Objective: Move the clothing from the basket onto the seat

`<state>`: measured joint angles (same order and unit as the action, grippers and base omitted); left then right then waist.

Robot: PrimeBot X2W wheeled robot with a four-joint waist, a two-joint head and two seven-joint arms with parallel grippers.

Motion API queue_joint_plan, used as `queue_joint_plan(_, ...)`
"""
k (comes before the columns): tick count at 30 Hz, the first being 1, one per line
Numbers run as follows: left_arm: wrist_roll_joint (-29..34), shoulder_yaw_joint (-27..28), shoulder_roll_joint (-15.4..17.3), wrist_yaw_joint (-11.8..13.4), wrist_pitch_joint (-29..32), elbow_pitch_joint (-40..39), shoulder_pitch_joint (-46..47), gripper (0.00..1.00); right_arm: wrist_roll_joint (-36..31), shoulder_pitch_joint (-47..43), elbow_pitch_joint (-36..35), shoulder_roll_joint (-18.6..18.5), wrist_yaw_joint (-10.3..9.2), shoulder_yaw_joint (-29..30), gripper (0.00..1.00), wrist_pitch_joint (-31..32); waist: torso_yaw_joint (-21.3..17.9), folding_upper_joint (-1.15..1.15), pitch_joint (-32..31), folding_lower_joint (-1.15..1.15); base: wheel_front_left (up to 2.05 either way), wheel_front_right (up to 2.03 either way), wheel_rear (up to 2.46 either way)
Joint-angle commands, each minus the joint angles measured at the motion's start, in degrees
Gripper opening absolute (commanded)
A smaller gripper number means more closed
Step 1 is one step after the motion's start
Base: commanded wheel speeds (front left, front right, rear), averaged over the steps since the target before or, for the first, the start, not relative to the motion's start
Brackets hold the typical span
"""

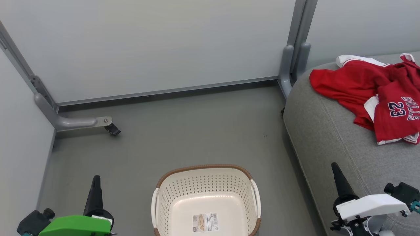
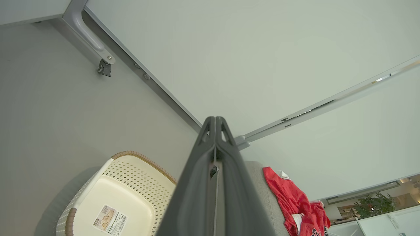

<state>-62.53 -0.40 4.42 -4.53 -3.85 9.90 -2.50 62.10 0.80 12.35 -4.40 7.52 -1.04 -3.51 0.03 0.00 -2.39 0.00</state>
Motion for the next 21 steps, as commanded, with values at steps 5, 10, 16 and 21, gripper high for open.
queue_joint_plan(5, -4.3, 0.6, 0.6, -0.6, 1.0, 0.2, 2.5, 0.0, 4.3, 1.9, -0.1, -0.4, -0.02, 0.8, 0.0, 1.0, 0.0, 0.0, 0.2, 0.0, 0.0, 0.0, 0.0)
queue_joint_plan(10, -7.2, 1.0, 0.6, -0.9, 1.7, 0.5, 3.2, 0.0, 7.1, 2.3, 0.0, -0.4, -0.03, 1.3, 0.0, 1.7, 0.0, 0.0, 0.4, 0.0, 0.0, 0.0, 0.0)
queue_joint_plan(16, -10.5, 1.4, 0.6, -1.2, 2.6, 1.0, 3.9, 0.0, 10.4, 2.7, 0.3, -0.4, -0.03, 1.8, 0.0, 2.6, 0.0, 0.0, 0.6, 0.0, 0.0, 0.0, 0.0)
queue_joint_plan(21, -13.1, 1.8, 0.6, -1.4, 3.3, 1.4, 4.6, 0.0, 13.1, 3.1, 0.4, -0.4, -0.02, 2.3, 0.0, 3.3, 0.0, 0.0, 0.8, 0.0, 0.0, 0.0, 0.0)
